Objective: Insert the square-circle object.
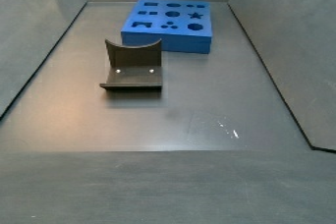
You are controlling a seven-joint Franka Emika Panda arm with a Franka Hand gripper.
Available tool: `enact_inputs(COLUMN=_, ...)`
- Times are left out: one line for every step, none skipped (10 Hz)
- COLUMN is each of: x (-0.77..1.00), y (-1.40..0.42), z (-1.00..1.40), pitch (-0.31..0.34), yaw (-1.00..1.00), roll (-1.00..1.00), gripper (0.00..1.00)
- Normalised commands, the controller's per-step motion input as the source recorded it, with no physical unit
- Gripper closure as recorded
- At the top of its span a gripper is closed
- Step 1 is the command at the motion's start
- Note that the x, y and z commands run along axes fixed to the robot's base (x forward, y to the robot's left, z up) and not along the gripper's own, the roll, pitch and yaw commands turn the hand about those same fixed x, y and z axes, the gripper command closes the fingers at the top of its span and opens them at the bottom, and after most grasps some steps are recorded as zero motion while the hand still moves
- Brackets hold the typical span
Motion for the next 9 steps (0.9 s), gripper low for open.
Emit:
enact_inputs(x=0.00, y=-0.04, z=-0.57, pitch=-0.030, yaw=-1.00, roll=0.00, gripper=1.00)
enact_inputs(x=0.00, y=-0.04, z=-0.57, pitch=-0.026, yaw=-1.00, roll=0.00, gripper=1.00)
enact_inputs(x=0.00, y=-0.03, z=-0.60, pitch=-0.050, yaw=-1.00, roll=0.00, gripper=1.00)
enact_inputs(x=0.00, y=-0.11, z=-0.52, pitch=-0.087, yaw=-1.00, roll=0.00, gripper=1.00)
enact_inputs(x=0.00, y=-0.23, z=-0.40, pitch=-0.096, yaw=-0.91, roll=-0.01, gripper=1.00)
enact_inputs(x=0.00, y=-0.21, z=-0.31, pitch=-0.057, yaw=-0.97, roll=0.00, gripper=1.00)
enact_inputs(x=0.00, y=-0.17, z=-0.29, pitch=-0.041, yaw=-1.00, roll=0.00, gripper=1.00)
enact_inputs(x=0.00, y=-0.14, z=-0.29, pitch=-0.013, yaw=-1.00, roll=0.00, gripper=1.00)
enact_inputs(x=0.00, y=-0.09, z=-0.24, pitch=0.000, yaw=-1.00, roll=0.00, gripper=1.00)
